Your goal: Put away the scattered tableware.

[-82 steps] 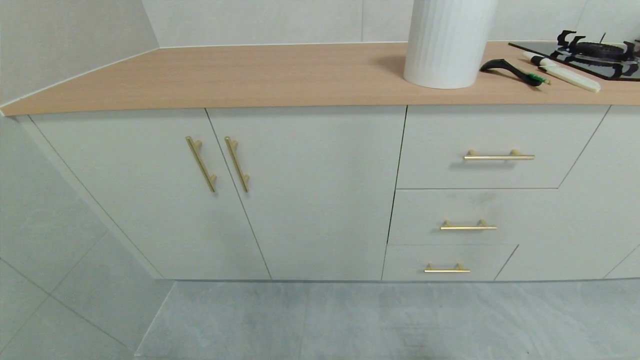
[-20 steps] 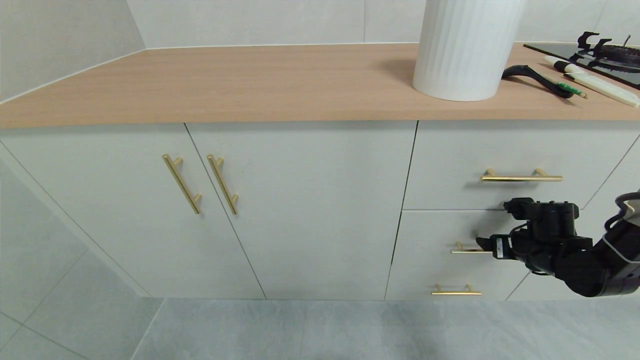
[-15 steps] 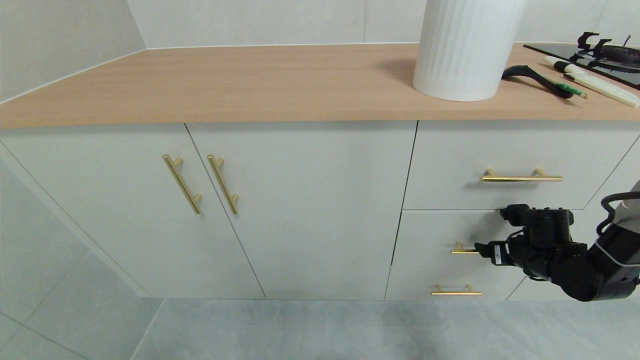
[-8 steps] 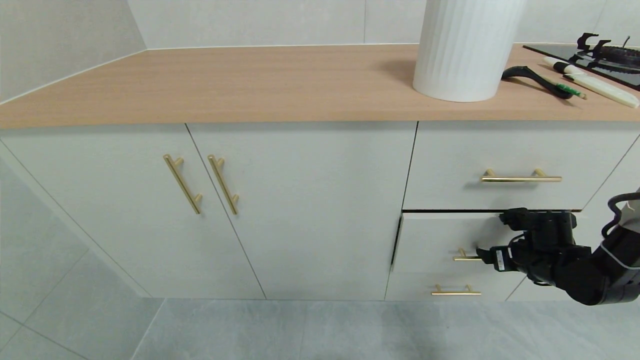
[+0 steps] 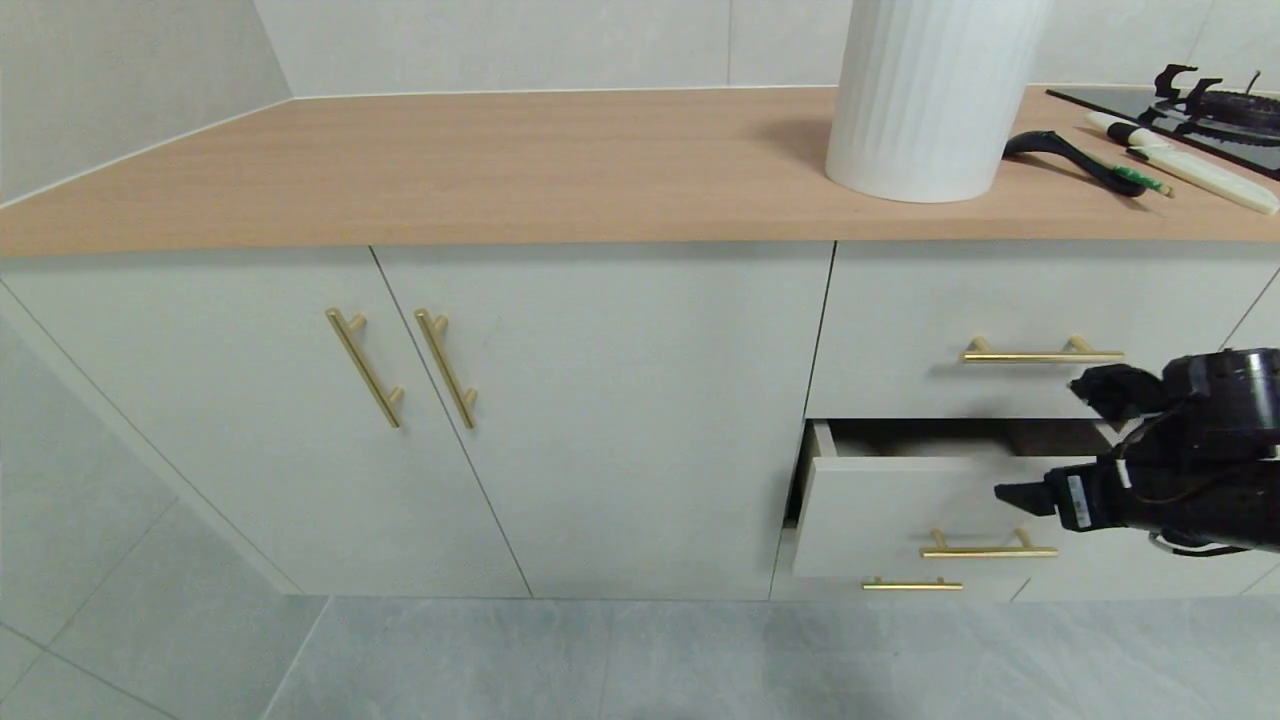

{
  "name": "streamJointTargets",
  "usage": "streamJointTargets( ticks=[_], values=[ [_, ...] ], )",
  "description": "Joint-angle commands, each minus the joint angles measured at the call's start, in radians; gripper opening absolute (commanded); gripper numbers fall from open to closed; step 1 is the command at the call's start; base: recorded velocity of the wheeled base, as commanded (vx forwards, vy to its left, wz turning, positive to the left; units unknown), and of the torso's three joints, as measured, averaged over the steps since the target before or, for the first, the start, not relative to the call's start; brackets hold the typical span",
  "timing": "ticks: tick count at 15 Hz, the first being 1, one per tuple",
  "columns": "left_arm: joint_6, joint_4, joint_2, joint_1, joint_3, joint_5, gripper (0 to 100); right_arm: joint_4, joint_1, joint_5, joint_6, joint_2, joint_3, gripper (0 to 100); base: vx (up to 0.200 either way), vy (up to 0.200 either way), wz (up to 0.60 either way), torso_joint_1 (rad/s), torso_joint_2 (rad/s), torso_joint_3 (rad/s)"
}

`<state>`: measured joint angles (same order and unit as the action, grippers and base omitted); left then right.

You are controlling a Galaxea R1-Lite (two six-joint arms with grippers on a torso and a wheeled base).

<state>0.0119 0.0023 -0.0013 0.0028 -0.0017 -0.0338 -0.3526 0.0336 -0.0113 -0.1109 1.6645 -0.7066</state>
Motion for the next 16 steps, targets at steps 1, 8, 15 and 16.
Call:
streamJointTargets(
  ticks=[1, 8, 15, 16],
  values=[
    [0.0, 0.001, 0.001, 0.0, 0.0, 0.0, 100, 0.049, 0.038, -0.015, 0.013, -0.241, -0.01, 100, 0.0, 0.0, 0.0, 0.0, 0.0, 0.0],
    [0.0, -0.001, 0.001, 0.0, 0.0, 0.0, 100, -0.24, 0.118, 0.057, 0.102, -0.002, 0.027, 100, 0.0, 0.0, 0.0, 0.0, 0.0, 0.0],
    [0.0, -0.001, 0.001, 0.0, 0.0, 0.0, 100, -0.421, 0.126, 0.145, 0.102, 0.161, 0.038, 100, 0.0, 0.0, 0.0, 0.0, 0.0, 0.0],
    [0.0, -0.001, 0.001, 0.0, 0.0, 0.0, 100, -0.421, 0.126, 0.145, 0.102, 0.161, 0.038, 100, 0.0, 0.0, 0.0, 0.0, 0.0, 0.0]
  ],
)
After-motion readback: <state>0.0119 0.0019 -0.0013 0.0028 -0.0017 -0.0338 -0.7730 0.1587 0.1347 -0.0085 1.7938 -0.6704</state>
